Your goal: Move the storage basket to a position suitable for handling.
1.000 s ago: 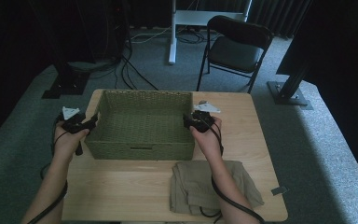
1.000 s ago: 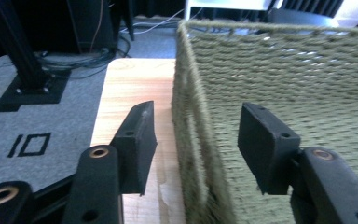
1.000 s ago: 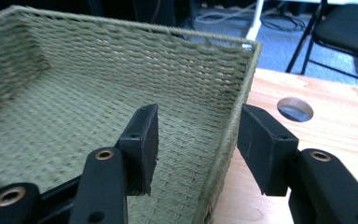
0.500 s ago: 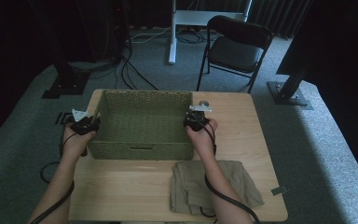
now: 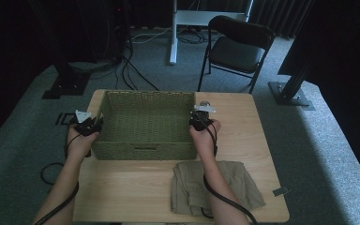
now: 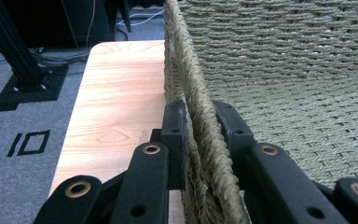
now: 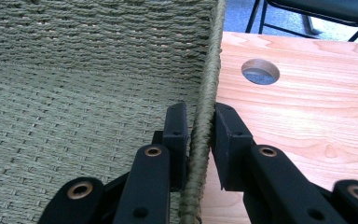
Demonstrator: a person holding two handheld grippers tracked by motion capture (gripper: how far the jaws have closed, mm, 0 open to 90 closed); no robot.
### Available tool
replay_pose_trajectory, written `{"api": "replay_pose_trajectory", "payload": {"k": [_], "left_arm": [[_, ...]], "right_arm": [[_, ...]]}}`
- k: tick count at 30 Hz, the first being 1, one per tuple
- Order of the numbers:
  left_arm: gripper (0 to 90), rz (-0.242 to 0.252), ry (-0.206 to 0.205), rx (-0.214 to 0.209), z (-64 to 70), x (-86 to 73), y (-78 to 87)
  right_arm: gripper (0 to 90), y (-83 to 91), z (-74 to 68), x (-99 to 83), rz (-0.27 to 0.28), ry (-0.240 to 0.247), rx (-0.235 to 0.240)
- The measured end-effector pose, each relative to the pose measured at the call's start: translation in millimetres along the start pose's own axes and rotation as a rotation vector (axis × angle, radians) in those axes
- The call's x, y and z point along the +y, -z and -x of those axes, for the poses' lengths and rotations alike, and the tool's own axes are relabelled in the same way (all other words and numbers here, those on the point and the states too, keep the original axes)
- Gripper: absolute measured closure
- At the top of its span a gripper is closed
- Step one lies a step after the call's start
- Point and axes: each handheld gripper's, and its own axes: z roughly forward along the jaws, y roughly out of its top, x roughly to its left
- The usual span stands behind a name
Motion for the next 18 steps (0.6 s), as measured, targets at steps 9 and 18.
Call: {"api": "replay_pose_trajectory", "payload": {"k": [9,18], "left_arm": [[78.6,-0.007,-0.012,-0.010,14.1,2.3,-4.4],[79.3,-0.015,0.005,-0.029,27.6,5.5,-10.5]], "right_arm": [[76.5,1.2,13.5,-0.3,-0.001,0.000,-0.007],[76.5,3.0,29.2,0.1,-0.009,-0.006,-0.013]]}}
